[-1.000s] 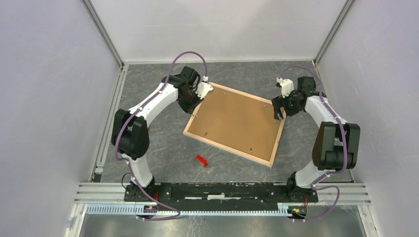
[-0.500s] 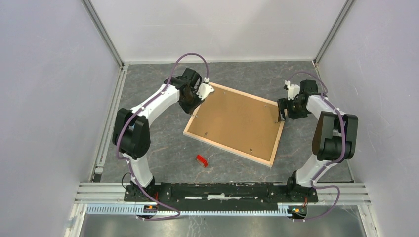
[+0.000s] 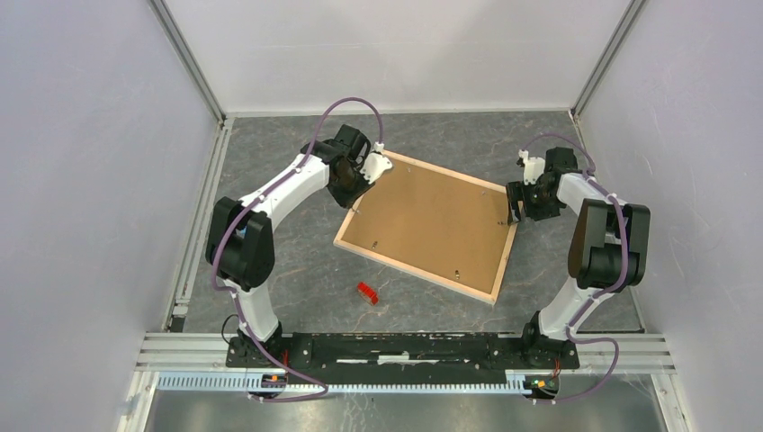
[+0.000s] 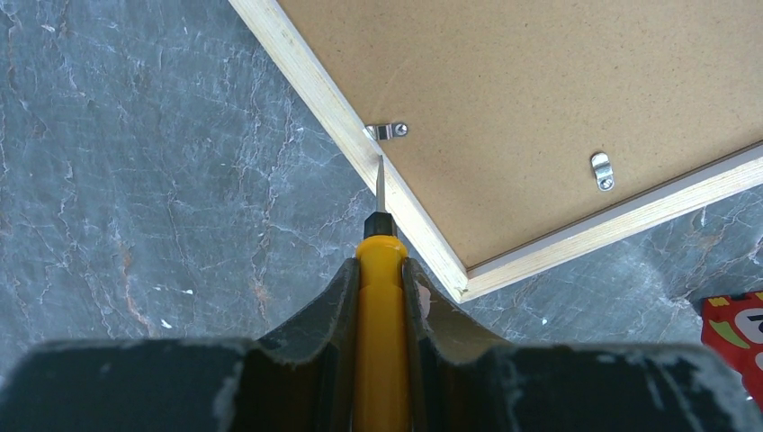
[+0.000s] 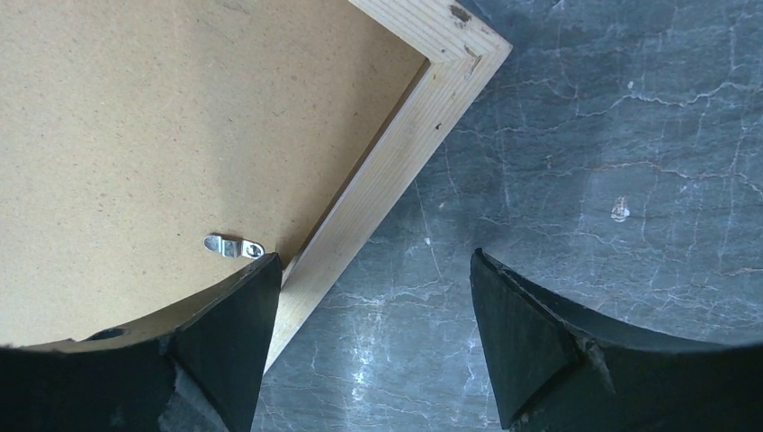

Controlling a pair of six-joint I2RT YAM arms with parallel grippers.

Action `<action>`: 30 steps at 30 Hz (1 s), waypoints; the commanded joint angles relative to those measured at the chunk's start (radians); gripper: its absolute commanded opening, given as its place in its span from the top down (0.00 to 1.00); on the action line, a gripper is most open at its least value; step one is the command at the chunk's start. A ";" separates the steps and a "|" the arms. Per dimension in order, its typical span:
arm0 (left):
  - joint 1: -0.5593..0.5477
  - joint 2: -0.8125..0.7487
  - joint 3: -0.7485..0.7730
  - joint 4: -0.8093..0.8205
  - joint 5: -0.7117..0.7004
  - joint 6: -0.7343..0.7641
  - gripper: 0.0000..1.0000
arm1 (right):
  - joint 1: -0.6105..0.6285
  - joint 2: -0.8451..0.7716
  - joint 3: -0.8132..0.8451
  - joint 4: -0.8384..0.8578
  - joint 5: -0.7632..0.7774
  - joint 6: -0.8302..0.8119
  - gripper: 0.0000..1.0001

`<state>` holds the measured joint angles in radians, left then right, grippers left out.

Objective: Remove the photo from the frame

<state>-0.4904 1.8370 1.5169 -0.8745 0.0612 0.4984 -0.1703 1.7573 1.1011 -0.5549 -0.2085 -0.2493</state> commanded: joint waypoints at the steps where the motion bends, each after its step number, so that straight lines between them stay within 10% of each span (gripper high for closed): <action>1: -0.010 0.005 0.010 0.017 0.030 0.010 0.98 | -0.006 0.014 0.036 0.012 0.006 0.012 0.19; 30: -0.055 0.091 0.070 0.074 -0.030 -0.018 0.98 | -0.007 0.037 0.047 0.005 -0.027 -0.003 0.28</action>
<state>-0.5282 1.8980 1.5585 -0.8665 0.0177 0.4973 -0.1726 1.7794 1.1141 -0.5621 -0.2386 -0.2432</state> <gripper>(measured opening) 0.268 0.729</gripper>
